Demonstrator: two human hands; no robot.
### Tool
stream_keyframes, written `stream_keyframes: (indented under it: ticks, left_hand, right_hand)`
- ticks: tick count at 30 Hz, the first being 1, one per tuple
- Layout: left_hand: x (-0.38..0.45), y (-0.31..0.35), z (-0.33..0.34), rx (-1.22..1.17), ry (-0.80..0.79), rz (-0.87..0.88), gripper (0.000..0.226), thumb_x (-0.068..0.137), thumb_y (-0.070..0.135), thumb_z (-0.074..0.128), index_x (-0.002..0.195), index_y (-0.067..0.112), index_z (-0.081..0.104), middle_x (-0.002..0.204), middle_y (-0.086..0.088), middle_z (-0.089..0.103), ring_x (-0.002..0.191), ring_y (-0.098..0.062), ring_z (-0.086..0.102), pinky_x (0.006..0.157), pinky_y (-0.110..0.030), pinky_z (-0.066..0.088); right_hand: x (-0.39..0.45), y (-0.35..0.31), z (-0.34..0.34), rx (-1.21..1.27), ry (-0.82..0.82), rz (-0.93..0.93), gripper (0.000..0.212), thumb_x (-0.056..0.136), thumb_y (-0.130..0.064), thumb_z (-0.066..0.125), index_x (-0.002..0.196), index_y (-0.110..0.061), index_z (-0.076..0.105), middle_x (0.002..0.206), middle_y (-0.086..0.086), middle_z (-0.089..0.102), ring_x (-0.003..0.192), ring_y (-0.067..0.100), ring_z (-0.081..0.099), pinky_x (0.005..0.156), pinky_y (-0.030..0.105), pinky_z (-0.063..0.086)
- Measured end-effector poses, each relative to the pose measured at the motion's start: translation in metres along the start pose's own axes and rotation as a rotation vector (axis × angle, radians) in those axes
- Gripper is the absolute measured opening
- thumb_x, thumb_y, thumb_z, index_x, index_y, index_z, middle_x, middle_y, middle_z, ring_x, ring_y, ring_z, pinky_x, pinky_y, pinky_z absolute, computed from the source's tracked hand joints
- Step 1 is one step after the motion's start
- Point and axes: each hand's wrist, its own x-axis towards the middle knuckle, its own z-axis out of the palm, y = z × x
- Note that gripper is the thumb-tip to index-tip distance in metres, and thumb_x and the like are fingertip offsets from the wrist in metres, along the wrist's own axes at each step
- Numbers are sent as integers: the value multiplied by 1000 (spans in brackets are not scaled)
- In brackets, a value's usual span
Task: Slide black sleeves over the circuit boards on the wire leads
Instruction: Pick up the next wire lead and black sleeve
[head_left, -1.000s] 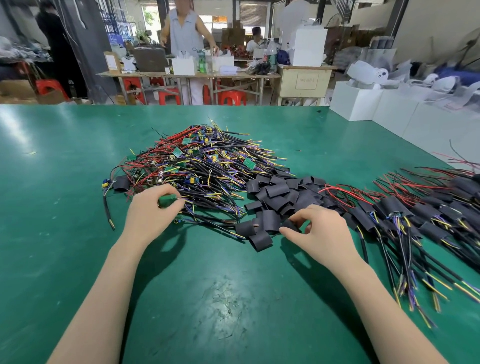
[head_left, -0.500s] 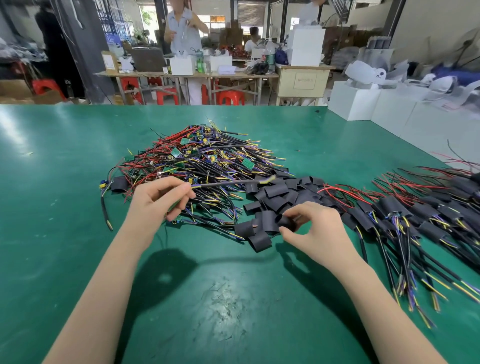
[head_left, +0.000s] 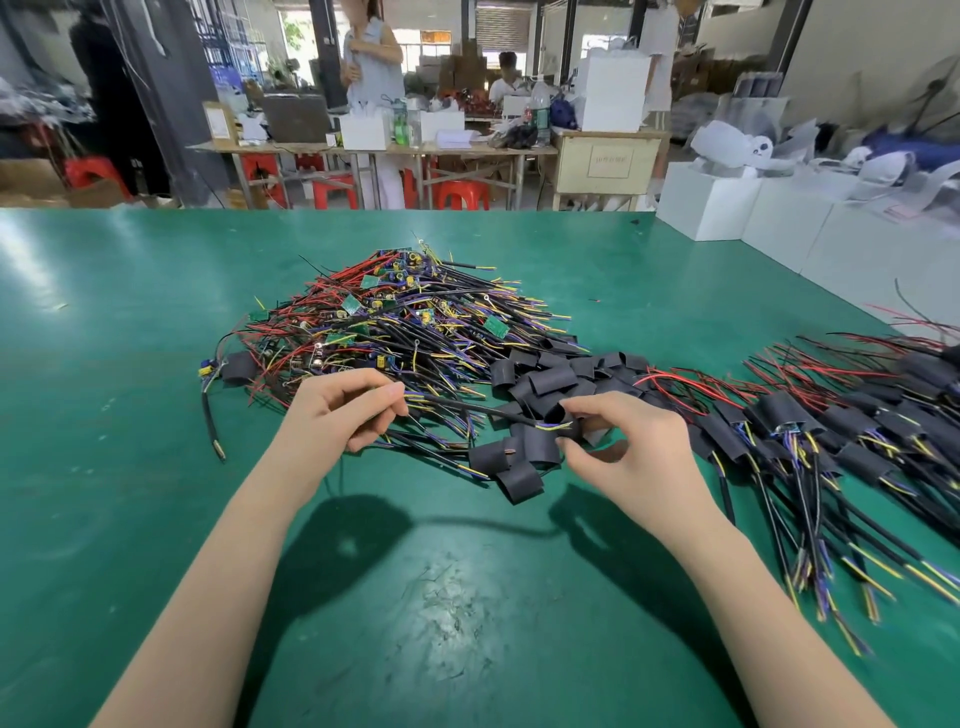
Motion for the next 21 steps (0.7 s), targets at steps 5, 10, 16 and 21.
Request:
stream_keyframes:
  ticks: [5,10,16,21]
  left_hand:
    - [1,0,-1,-66,39,-34,22,86,23,66,69,9,68,53,0,48,46,-15,31,45,-19,23]
    - [0,0,-3,-69,59,-24,23,90,18,63,71,6,68,53,-2,49,46,-16,31,45,-17,26]
    - [2,-2,-3,-61,100,-43,26,92,12,59,68,9,69,53,-2,51,45,-14,33,43,-16,24]
    - [3,-4,-7,-55,105,-36,26,93,12,58,70,7,68,53,-2,50,44,-15,32,43,-17,25]
  right_hand:
    - [0,1,-2,16,0,-26,33,70,2,75,101,-10,71,84,-11,62,73,3,56,65,26,53]
    - [0,0,-3,17,6,-37,33,71,1,74,102,-9,70,86,-12,61,72,3,57,67,31,55]
    - [0,-1,-4,45,-9,-69,33,72,1,73,104,-9,69,88,-6,66,76,8,60,69,36,56]
    - [0,-2,-5,40,-17,-73,34,72,2,73,104,-10,69,89,-3,67,75,7,59,70,29,55]
